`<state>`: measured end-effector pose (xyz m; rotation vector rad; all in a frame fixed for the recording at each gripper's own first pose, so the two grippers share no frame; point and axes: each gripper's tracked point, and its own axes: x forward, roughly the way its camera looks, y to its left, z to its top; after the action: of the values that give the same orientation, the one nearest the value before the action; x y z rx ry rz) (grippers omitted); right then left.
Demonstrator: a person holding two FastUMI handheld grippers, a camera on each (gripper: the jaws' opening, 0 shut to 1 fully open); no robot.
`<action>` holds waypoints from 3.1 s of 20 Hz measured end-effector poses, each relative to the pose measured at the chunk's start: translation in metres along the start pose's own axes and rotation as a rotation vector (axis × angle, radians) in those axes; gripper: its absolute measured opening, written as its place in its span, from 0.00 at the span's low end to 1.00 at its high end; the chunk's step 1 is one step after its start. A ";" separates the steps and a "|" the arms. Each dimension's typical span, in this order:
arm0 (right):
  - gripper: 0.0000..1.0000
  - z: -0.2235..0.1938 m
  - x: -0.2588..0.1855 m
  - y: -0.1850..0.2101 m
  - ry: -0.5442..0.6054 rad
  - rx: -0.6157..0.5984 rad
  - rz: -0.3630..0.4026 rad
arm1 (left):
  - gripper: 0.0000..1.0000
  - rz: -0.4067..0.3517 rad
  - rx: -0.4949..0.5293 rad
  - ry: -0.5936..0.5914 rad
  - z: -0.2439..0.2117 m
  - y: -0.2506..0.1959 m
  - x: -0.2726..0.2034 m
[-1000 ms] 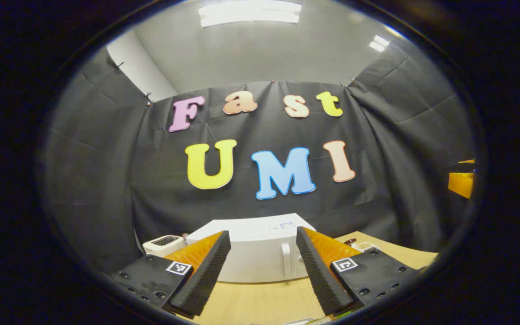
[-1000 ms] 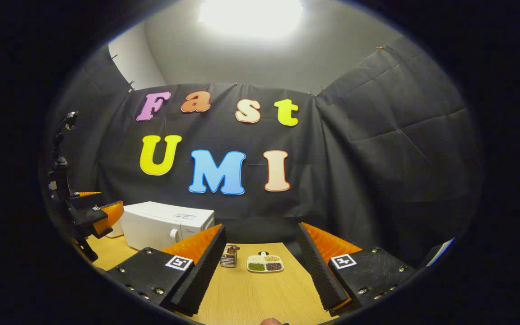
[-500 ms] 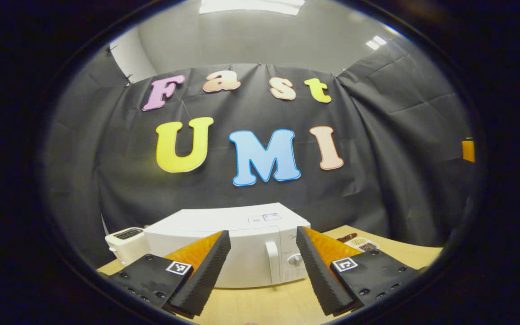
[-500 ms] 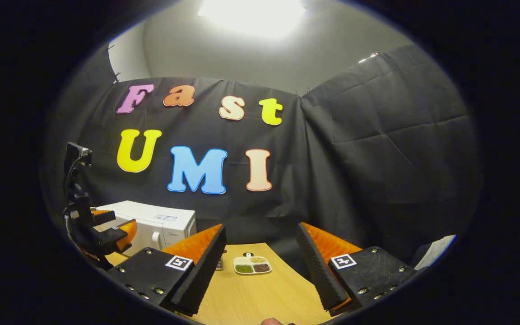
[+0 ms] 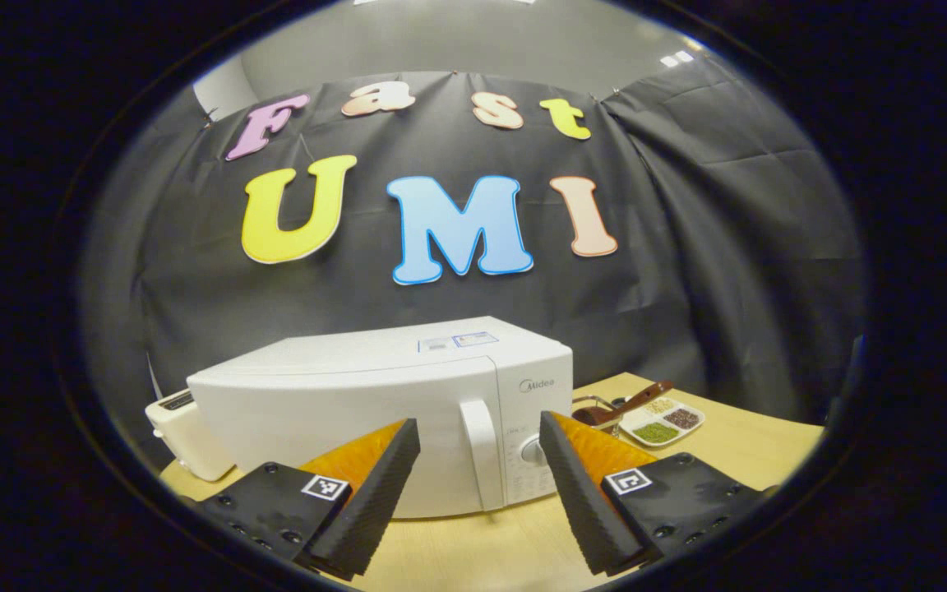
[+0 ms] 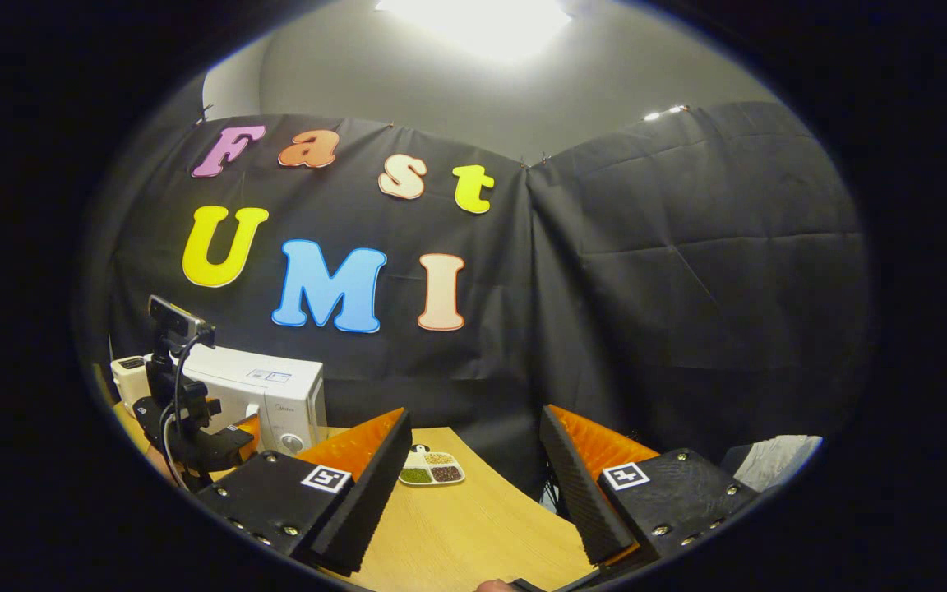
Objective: Open the microwave oven with the left hand, put the food in, and close the microwave oven.
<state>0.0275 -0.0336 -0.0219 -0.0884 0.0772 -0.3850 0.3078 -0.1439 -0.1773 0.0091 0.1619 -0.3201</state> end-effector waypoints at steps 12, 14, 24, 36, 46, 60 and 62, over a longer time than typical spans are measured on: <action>0.95 -0.014 -0.009 0.001 0.059 -0.049 -0.044 | 0.58 -0.025 0.013 0.117 -0.058 -0.007 0.055; 0.95 -0.012 -0.010 0.001 0.056 -0.049 -0.047 | 0.39 -0.029 0.007 0.117 -0.057 -0.006 0.051; 0.95 -0.016 -0.019 0.001 0.061 -0.041 0.021 | 0.13 -0.031 -0.036 0.166 -0.061 -0.008 0.025; 0.95 0.001 -0.032 0.026 -0.009 0.003 0.307 | 0.13 0.035 -0.010 0.188 -0.070 0.019 -0.103; 0.96 -0.003 -0.066 0.056 -0.027 0.062 0.552 | 0.13 0.212 -0.014 0.246 -0.087 0.081 -0.203; 0.95 0.017 -0.106 0.163 -0.028 0.100 0.588 | 0.12 0.173 -0.016 0.265 -0.106 0.164 -0.270; 0.95 0.019 -0.114 0.181 -0.032 0.105 0.591 | 0.12 0.163 -0.014 0.267 -0.108 0.177 -0.279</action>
<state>-0.0085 0.1783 -0.0141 0.0340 0.0481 0.2030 0.0854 0.1151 -0.2427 0.0506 0.4257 -0.1538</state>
